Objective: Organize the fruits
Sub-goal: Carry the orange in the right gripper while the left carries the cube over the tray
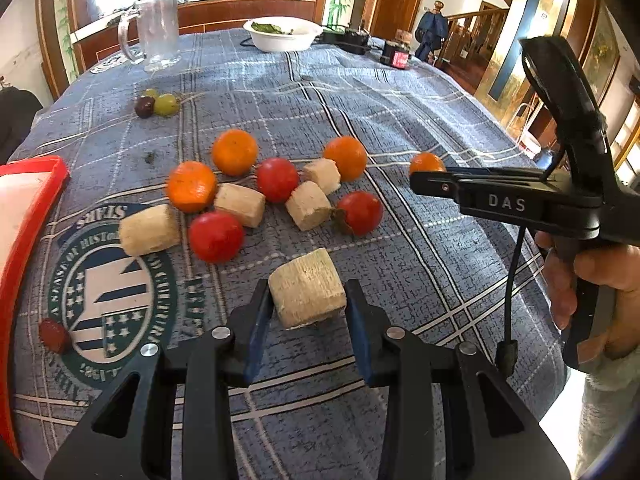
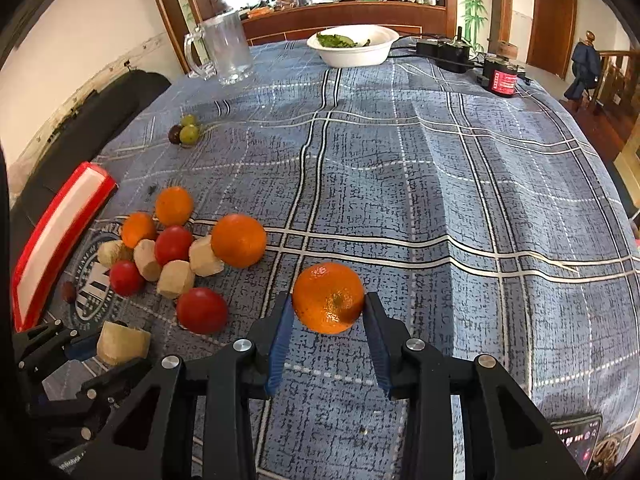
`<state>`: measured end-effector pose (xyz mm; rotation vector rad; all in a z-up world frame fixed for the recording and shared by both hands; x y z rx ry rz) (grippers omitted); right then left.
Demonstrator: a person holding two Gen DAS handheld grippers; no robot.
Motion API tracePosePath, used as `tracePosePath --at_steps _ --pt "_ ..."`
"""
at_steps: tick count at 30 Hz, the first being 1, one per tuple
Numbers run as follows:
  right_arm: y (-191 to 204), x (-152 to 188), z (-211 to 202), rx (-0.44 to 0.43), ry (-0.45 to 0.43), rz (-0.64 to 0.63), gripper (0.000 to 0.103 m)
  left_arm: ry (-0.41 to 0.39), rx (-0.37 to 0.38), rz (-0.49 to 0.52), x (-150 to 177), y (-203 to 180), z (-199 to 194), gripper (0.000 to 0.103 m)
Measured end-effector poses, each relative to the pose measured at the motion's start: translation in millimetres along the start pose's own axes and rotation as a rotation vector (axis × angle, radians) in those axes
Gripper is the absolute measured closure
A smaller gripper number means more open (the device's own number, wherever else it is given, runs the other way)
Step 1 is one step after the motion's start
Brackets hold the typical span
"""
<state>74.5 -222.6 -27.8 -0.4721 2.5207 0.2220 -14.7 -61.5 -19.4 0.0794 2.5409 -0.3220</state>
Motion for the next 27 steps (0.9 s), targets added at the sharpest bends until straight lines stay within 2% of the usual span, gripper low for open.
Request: tracePosePath --at_steps 5,10,16,19,22,27 --pt "9.2 -6.4 -19.6 -0.015 -0.044 -0.005 0.066 -0.030 -0.008 -0.053 -5.6 24.4 -18.4 0.069" --pt "37.1 -21.0 -36.4 -0.051 -0.090 -0.058 0.066 -0.099 -0.065 -0.136 -14.2 76.9 -50.9 0.069" --pt "76.2 -38.8 -43.9 -0.125 -0.121 -0.107 0.067 -0.187 -0.216 -0.273 -15.4 170.4 -98.8 0.069" --pt "98.0 -46.8 -42.3 -0.158 -0.122 -0.143 0.067 -0.194 -0.269 -0.317 -16.2 205.6 -106.9 0.069" --pt "125.6 -56.1 -35.8 -0.215 -0.112 -0.177 0.067 -0.177 -0.303 -0.323 -11.9 219.9 -101.7 0.069" --pt "169.9 -71.1 -21.6 -0.262 -0.094 -0.241 0.067 -0.104 -0.290 -0.343 5.4 227.2 -79.8 0.069"
Point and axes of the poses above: each gripper's, at about its wrist camera, not at the fingertips, and z roughly the way its jaws point, y to its left, x to its underside, the point moved 6 cm from there along z, roughly the way its jaws point, and after that the axes turned 8 degrees about -z, right-handed, at the moved point
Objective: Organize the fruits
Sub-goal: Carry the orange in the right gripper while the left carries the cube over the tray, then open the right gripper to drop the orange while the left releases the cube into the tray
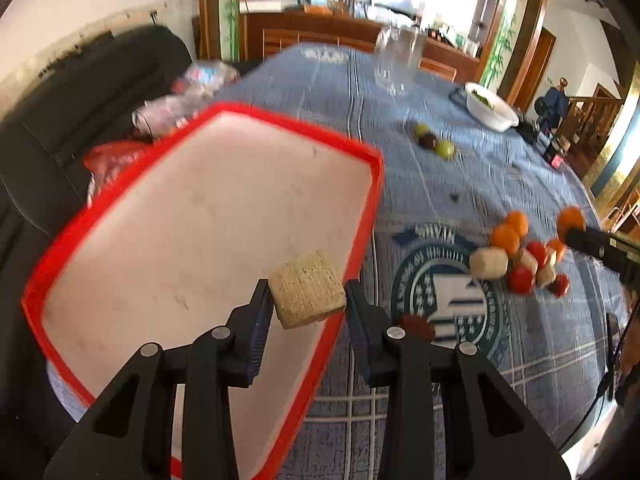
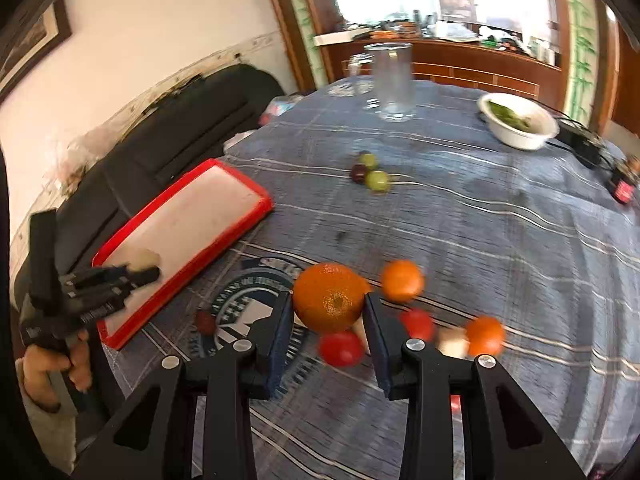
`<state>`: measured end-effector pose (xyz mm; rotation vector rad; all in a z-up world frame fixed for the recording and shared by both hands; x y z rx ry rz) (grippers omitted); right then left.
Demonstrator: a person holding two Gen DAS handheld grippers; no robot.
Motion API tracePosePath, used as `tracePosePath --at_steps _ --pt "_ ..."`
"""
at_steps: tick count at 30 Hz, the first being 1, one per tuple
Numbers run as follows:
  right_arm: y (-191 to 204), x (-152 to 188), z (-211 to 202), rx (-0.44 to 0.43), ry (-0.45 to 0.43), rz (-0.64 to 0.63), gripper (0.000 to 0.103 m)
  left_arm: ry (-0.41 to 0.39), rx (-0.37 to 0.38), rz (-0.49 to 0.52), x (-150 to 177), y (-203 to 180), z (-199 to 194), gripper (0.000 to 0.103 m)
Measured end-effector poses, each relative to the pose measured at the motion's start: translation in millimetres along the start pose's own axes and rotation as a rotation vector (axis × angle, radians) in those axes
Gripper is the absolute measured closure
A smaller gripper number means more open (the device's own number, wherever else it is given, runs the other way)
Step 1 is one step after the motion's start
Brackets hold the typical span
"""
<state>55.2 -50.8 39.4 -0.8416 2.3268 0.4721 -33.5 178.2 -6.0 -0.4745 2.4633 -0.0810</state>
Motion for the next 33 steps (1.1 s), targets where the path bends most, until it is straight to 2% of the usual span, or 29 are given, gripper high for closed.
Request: tracePosePath --at_steps 4,7,8,11,18,22,25,27,30,33 --pt "23.5 -12.1 14.5 -0.036 0.010 -0.051 0.067 0.029 0.033 0.006 11.3 -7.2 -0.7 0.069" --pt "40.5 -25.5 26.5 -0.071 0.013 -0.088 0.067 0.069 0.154 -0.035 11.6 -14.1 -5.7 0.070" --pt "46.2 -31.2 32.4 -0.086 0.016 -0.097 0.067 0.071 0.167 -0.046 9.2 -13.8 -6.0 0.070" --pt "59.8 -47.6 49.6 -0.116 0.028 -0.118 0.067 0.038 0.105 -0.048 -8.0 -6.3 -6.9 0.070" --pt "79.9 -83.7 94.9 -0.136 0.038 -0.165 0.067 -0.026 0.036 -0.065 -70.0 16.8 -5.7 0.070" --pt "88.9 -95.5 121.2 -0.143 0.051 -0.168 0.067 -0.008 0.015 -0.105 -104.5 32.6 18.5 0.070" --pt "92.1 -99.7 139.1 -0.156 0.061 -0.161 0.067 0.018 -0.005 -0.116 -116.5 36.8 41.0 0.070" --pt "92.0 -100.4 149.3 -0.158 0.071 -0.155 0.067 0.049 -0.014 -0.122 -117.8 36.4 57.1 0.070" --pt "92.8 -99.0 160.3 -0.152 0.086 -0.154 0.067 0.096 0.012 -0.153 -117.4 36.9 78.9 0.070" --pt "92.7 -97.8 169.5 -0.142 0.101 -0.159 0.067 0.114 0.014 -0.170 -117.5 37.6 90.1 0.070"
Point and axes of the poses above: each gripper's, at about its wrist camera, not at the fingertips, and z roughly the way its jaws point, y to its left, x to its underside, the point moved 6 cm from there along z, roughly the way its jaws point, and after that the axes turned 8 degrees about -z, right-handed, at the moved point
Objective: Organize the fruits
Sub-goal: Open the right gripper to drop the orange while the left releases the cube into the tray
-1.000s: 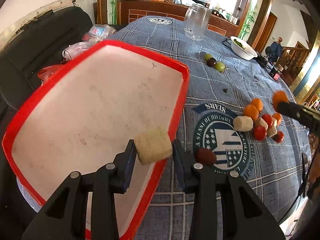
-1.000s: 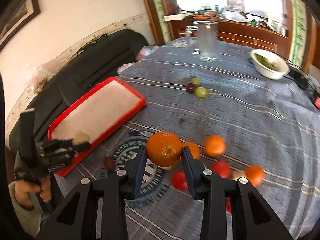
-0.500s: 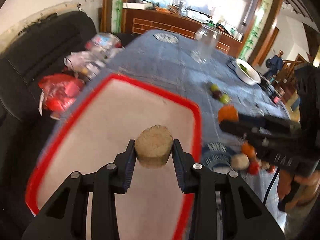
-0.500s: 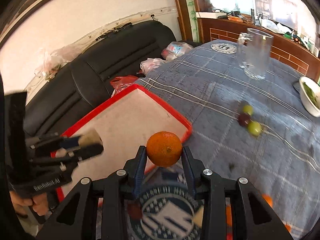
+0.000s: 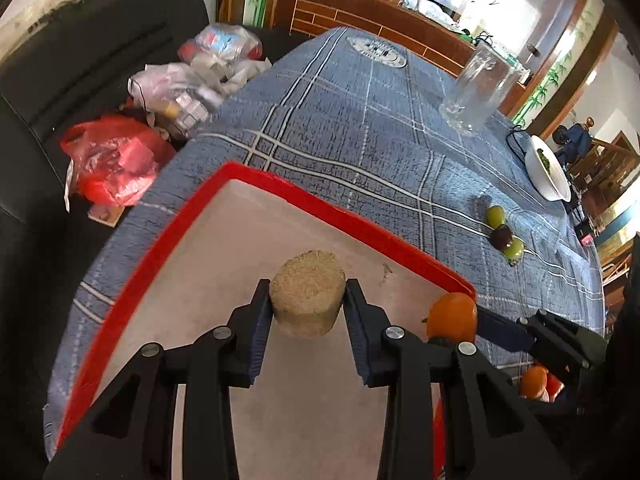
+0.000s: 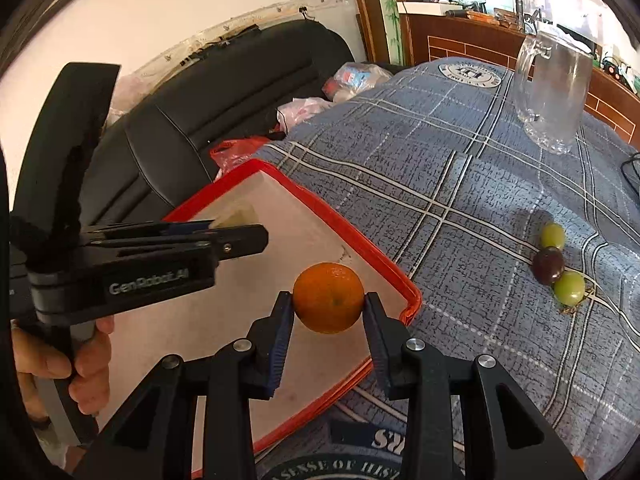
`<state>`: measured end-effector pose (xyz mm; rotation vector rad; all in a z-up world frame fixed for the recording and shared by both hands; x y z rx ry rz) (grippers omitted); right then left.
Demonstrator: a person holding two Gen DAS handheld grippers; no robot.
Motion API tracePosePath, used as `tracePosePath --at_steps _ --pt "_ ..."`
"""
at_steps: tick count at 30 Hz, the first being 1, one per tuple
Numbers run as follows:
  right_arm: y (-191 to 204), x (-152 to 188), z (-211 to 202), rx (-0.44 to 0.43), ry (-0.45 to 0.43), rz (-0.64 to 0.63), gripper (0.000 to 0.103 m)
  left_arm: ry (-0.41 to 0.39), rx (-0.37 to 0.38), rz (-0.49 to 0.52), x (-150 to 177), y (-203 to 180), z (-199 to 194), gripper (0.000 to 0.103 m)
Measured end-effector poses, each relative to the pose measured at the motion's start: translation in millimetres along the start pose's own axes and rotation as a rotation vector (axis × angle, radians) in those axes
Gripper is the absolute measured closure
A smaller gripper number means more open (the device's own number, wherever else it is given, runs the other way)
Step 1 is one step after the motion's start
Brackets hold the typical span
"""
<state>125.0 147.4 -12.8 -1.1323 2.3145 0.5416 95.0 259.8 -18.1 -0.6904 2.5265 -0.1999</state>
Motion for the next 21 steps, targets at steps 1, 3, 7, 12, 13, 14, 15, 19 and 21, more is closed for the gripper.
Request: tracePosePath --at_steps 1,3,7,12,13,14,15,19,21 --pt "-0.8 1.1 2.4 0.003 0.005 -0.002 0.067 0.003 0.000 -0.001 0.7 -0.2 2.5 0.070" --pt "-3.1 2.6 5.3 0.008 0.010 -0.003 0.067 0.005 0.005 0.003 1.5 -2.7 4.3 0.070" --pt "-5.4 2.9 10.9 0.010 0.012 -0.005 0.067 0.000 0.001 0.017 0.7 -5.7 5.2 0.070" --pt "-3.0 2.9 13.0 0.034 0.013 -0.029 0.066 0.000 0.007 0.015 1.2 -3.8 8.9 0.070" --pt "-2.6 3.2 13.4 0.040 0.012 -0.035 0.066 -0.004 0.009 0.017 1.4 -3.6 8.6 0.070" --pt "-0.6 3.7 12.7 0.045 0.011 -0.038 0.066 -0.004 0.009 0.018 1.6 -3.6 8.5 0.070" --pt "-0.3 3.9 13.5 0.052 0.012 -0.043 0.066 -0.005 0.008 0.020 1.9 -3.7 8.3 0.070" --pt "4.3 4.4 15.6 0.090 0.014 -0.075 0.066 -0.013 0.006 0.019 2.1 -4.8 8.9 0.070" --pt "4.7 4.8 15.6 0.097 0.012 -0.079 0.066 -0.018 0.000 0.024 2.8 -5.3 8.9 0.069"
Point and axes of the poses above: each gripper's, at about its wrist camera, not at the fingertips, and z roughly the way its jaws point, y to its left, x to its underside, the point moved 6 cm from there along z, roughly the way its jaws point, and after that the axes turned 8 degrees about -z, right-handed, at the moved point
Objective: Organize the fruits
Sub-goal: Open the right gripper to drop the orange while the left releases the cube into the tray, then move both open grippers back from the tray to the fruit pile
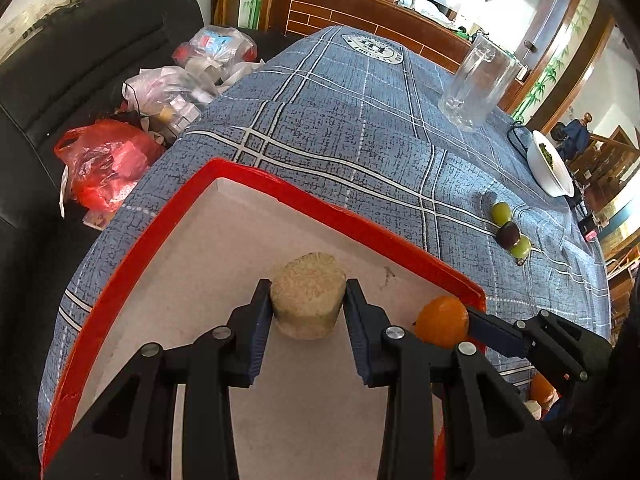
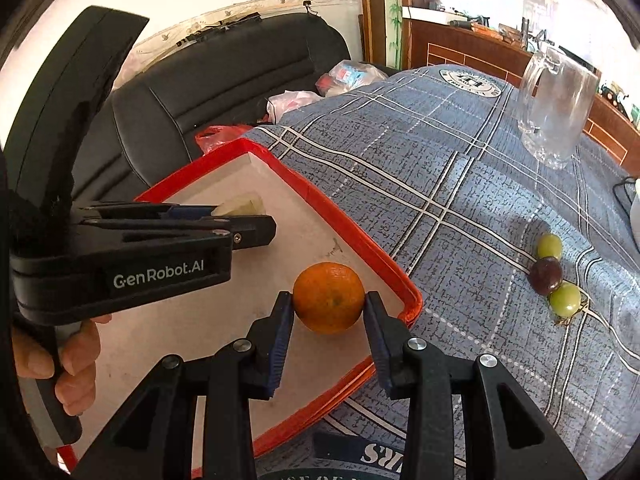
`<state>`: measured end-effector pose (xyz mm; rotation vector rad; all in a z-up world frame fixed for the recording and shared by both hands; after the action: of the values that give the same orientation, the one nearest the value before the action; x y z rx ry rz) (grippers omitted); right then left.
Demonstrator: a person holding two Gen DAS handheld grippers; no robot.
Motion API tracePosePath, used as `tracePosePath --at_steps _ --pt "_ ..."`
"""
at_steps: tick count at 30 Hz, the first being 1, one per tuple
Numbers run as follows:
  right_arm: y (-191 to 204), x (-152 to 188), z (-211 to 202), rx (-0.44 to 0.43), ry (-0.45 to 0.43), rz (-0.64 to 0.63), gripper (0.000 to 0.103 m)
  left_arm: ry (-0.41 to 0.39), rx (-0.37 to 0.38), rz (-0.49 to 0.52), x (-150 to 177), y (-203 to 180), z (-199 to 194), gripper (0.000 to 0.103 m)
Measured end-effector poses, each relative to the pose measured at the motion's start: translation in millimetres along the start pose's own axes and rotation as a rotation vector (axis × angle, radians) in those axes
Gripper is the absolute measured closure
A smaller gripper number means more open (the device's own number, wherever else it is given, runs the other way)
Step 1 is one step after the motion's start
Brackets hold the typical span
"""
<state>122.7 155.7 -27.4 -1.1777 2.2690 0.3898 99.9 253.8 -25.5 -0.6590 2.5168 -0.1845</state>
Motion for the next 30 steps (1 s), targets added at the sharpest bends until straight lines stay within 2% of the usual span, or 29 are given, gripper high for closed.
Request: tracePosePath --at_steps 5,7,8,9,16,18,19,21,22,27,30 --pt "-3.3 -0.3 -2.9 0.000 -0.003 0.014 0.066 -0.020 -0.016 0.020 -0.4 -2.6 -4.5 0.068" --pt "-1.7 0.9 -6.7 0.000 -0.007 0.018 0.064 -0.032 -0.026 0.026 -1.3 -3.4 -7.2 0.055" --pt "-1.7 1.0 -8.4 -0.001 -0.012 0.020 0.059 -0.042 -0.034 0.029 -1.5 -3.8 -8.8 0.048" --pt "-1.0 1.2 -11.8 -0.001 -0.020 0.021 0.056 -0.059 -0.048 0.036 -2.0 -4.4 -11.5 0.046" --pt "5.4 6.9 -41.1 0.014 -0.066 0.013 0.045 -0.078 -0.064 0.033 1.5 -3.6 -20.8 0.046" --pt "6.8 10.6 -51.7 0.014 -0.083 0.015 0.040 -0.081 -0.064 0.026 4.4 -3.2 -24.1 0.045" --pt "7.4 13.5 -58.6 0.014 -0.094 0.015 0.038 -0.083 -0.066 0.022 6.7 -2.9 -26.2 0.043" --pt "7.7 18.9 -70.2 0.013 -0.112 0.026 0.027 -0.075 -0.089 0.013 11.9 -1.8 -28.2 0.031" --pt "7.2 22.5 -76.2 0.015 -0.116 0.038 0.025 -0.066 -0.106 0.006 16.2 -0.3 -29.7 0.031" --pt "8.4 42.0 -101.1 0.034 -0.126 0.075 0.021 -0.064 -0.109 -0.007 32.3 -0.1 -43.2 0.031" --pt "9.1 55.4 -113.2 0.006 -0.130 0.099 0.021 -0.072 -0.111 0.012 44.9 -4.5 -56.4 0.031"
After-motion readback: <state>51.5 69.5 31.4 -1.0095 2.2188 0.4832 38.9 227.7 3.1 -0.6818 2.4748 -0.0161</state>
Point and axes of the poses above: each gripper's, at about its wrist camera, not at the fingertips, and z roughly the way its jaws point, y to its left, x to its underside, the point moved 6 cm from there along z, roughly the way its jaws point, and after that the axes turned 8 degrees about -z, right-handed, at the moved point
